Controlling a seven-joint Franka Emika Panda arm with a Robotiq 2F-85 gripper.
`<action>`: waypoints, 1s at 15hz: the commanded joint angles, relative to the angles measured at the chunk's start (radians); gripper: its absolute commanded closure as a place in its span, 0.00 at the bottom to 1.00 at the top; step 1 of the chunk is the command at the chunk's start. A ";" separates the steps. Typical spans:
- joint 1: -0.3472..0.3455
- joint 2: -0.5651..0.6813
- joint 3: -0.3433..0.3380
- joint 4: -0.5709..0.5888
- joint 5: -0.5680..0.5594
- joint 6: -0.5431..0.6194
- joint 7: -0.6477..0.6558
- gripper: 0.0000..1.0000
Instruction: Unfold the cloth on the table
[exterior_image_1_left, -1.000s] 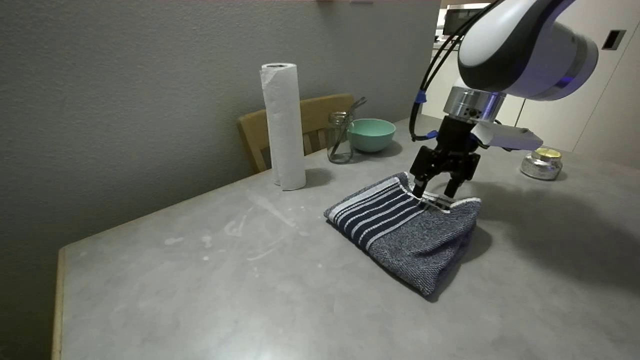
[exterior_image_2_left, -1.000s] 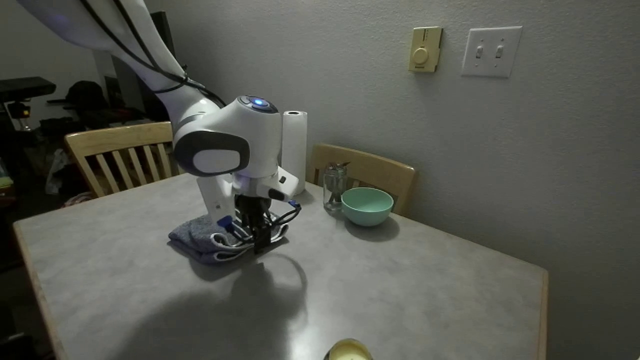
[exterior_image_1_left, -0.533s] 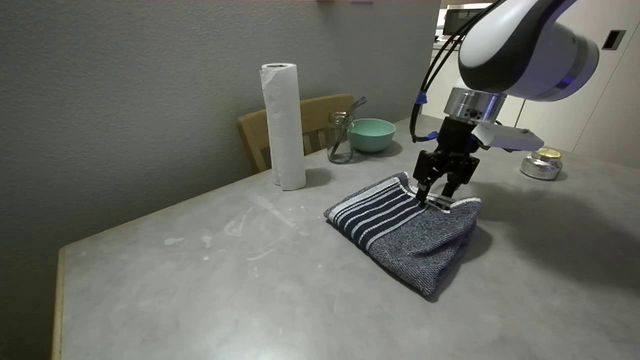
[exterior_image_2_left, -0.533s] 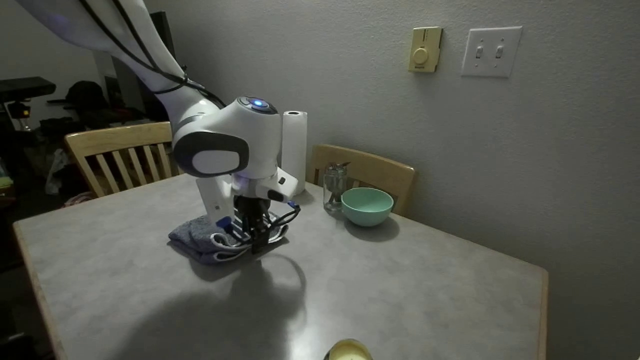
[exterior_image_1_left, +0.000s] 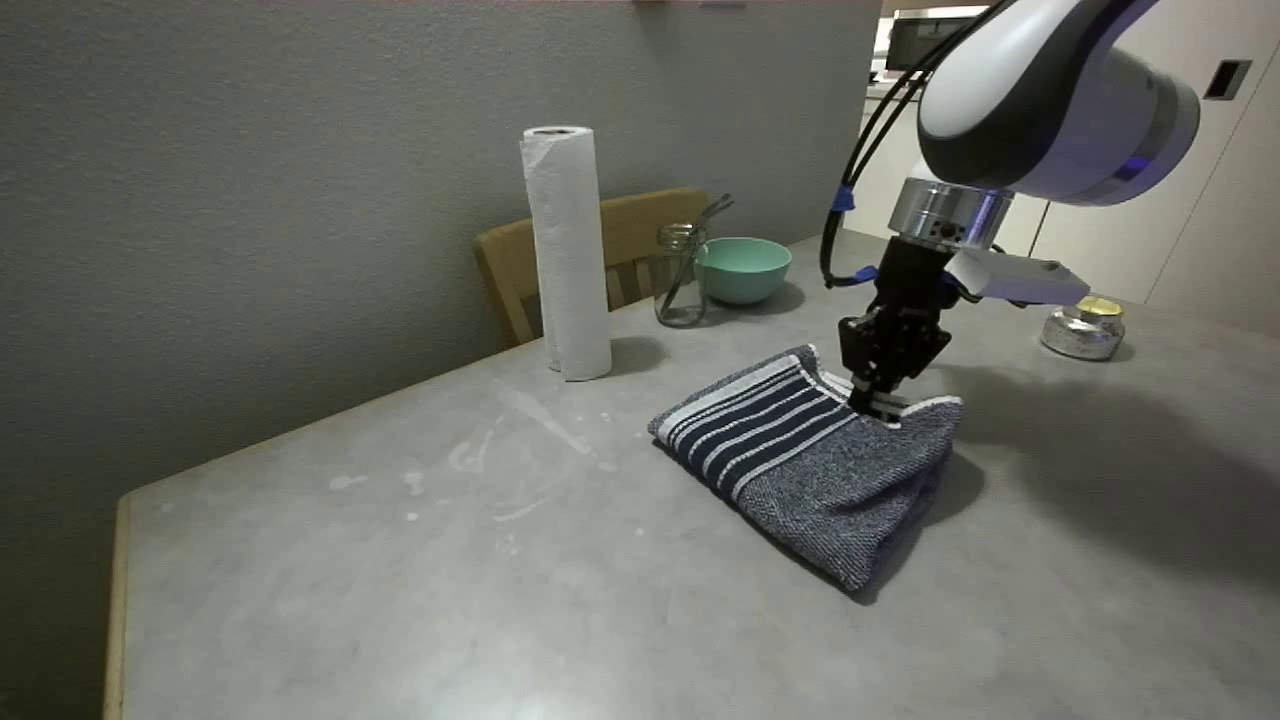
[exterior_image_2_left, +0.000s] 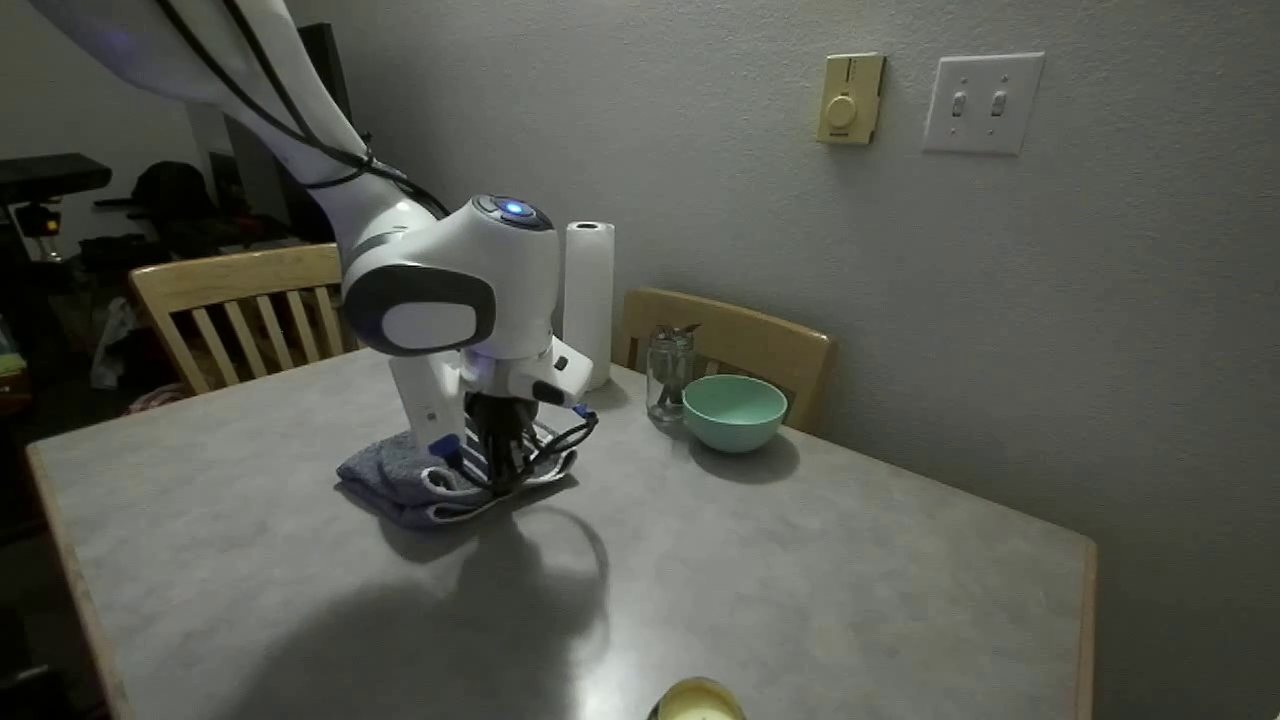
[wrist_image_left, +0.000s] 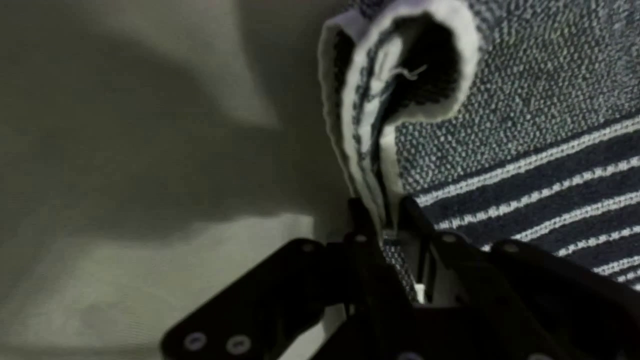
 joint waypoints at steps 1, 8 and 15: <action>0.008 -0.030 -0.007 -0.025 -0.005 -0.012 0.014 1.00; 0.067 -0.115 -0.052 -0.064 -0.065 -0.003 0.095 0.99; 0.137 -0.231 -0.054 -0.091 -0.122 -0.012 0.156 0.99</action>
